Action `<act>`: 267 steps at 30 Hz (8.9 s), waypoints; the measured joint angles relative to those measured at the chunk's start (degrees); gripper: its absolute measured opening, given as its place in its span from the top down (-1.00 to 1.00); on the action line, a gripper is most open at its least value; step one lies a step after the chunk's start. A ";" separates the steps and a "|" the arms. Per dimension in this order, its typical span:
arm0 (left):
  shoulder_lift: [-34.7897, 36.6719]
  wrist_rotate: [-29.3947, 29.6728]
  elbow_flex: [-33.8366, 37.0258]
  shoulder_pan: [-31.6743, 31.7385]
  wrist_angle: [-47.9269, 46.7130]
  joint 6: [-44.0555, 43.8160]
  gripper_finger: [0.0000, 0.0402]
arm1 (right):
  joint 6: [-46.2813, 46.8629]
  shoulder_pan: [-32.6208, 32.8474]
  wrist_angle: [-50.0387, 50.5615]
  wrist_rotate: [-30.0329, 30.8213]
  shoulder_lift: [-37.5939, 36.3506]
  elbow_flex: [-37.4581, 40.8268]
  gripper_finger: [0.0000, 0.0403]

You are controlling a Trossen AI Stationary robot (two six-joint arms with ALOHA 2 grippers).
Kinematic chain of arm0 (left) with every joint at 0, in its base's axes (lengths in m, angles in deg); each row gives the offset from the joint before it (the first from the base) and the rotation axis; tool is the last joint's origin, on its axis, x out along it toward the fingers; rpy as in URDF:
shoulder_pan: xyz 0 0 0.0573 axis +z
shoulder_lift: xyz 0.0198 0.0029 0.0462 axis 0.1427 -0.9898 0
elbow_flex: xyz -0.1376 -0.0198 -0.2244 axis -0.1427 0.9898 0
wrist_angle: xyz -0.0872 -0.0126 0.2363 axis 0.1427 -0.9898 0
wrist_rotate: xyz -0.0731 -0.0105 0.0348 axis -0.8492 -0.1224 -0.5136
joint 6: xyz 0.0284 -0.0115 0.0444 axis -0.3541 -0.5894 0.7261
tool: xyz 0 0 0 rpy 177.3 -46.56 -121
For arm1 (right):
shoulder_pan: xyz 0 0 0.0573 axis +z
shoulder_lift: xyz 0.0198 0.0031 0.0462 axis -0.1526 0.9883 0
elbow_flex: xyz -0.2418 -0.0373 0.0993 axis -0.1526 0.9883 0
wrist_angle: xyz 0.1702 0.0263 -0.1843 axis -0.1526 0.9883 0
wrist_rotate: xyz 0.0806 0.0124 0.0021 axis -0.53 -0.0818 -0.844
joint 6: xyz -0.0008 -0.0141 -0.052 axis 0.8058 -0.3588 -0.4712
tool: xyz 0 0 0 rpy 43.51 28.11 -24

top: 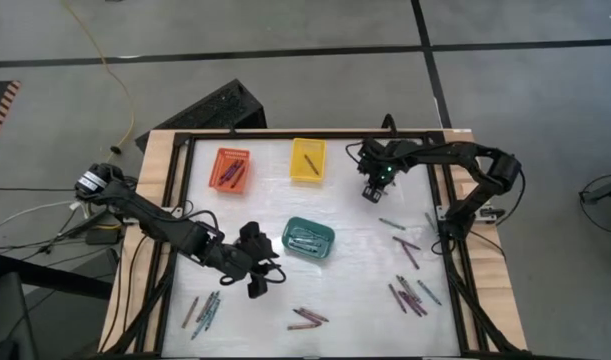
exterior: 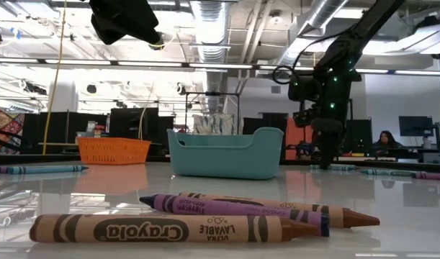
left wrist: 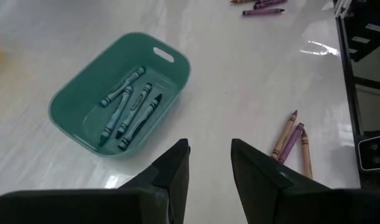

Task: Sort crayons
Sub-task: Put the blue crayon into the blue bin, then put the violet crayon into the orange bin

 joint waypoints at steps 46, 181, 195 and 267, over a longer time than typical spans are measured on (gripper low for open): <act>-3.89 3.96 14.15 -19.22 -28.31 -57.28 0.47 | 13.06 37.71 -14.88 -0.69 5.49 -24.82 1.00; -19.82 -11.74 -10.61 18.71 -6.42 31.18 1.00 | 64.56 74.67 46.84 35.31 -10.83 -21.05 0.25; -29.98 -12.55 -21.53 20.60 -16.82 38.26 0.84 | 71.62 71.86 44.96 31.28 -23.59 -5.61 0.25; -20.00 -8.97 -21.57 4.71 -12.15 29.93 0.31 | 38.38 49.01 10.45 13.30 -22.02 18.10 0.81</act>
